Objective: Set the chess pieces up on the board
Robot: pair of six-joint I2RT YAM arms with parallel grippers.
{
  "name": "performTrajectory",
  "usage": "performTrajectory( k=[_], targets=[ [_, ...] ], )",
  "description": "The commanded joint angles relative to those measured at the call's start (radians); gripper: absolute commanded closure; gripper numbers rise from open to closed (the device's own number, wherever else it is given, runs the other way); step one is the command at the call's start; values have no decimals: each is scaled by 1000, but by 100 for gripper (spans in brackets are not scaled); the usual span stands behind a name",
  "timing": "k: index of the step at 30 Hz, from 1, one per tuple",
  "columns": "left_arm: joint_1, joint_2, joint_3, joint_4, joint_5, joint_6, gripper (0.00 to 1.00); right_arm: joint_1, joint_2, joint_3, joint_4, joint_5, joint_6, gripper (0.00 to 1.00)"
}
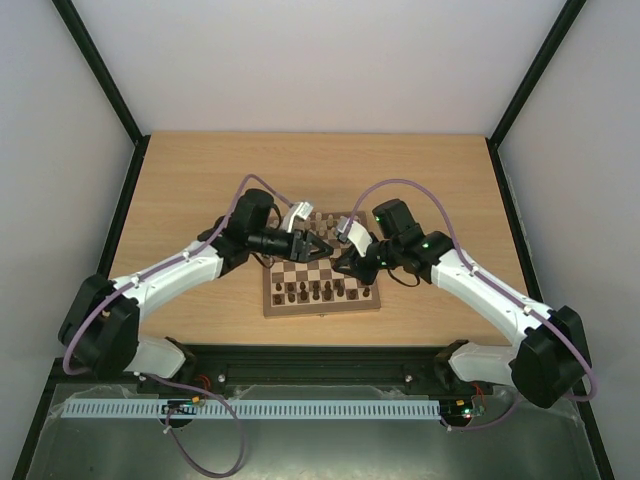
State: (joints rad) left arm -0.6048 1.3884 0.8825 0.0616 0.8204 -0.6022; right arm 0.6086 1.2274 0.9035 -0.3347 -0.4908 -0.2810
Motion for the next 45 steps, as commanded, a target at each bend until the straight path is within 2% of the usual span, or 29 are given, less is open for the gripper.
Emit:
performTrajectory(
  k=[1,14,26,30,32,33,35,37,41,45],
  targets=[
    [-17,29,23,2,28,0,54,0,-28,-11,5,-28,-17,87],
    [-53,77,11,34,40,-13,62,0,-32,-15,7,-17,-20,86],
    [-88,119,29,50,62,-11,83,0,-26,-23,15,-1,-21,86],
    [-92,123,31,50,60,-11,87,0,-25,-24,18,-1,-19,86],
    [-92,122,34,44,56,-4,87,-1,-23,-22,19,5,-13,84],
    [-92,121,38,34,49,5,88,-5,-24,-20,14,9,-10,78],
    [-92,115,52,-4,18,37,87,-24,-33,-9,4,15,4,66],
    [-92,107,75,-60,-39,85,87,-76,-62,8,-18,-4,12,60],
    [-96,96,119,-170,-199,194,88,-186,-133,15,-47,-51,53,53],
    [-144,70,159,-238,-418,289,88,-302,-179,-20,-2,-1,152,52]
  ],
)
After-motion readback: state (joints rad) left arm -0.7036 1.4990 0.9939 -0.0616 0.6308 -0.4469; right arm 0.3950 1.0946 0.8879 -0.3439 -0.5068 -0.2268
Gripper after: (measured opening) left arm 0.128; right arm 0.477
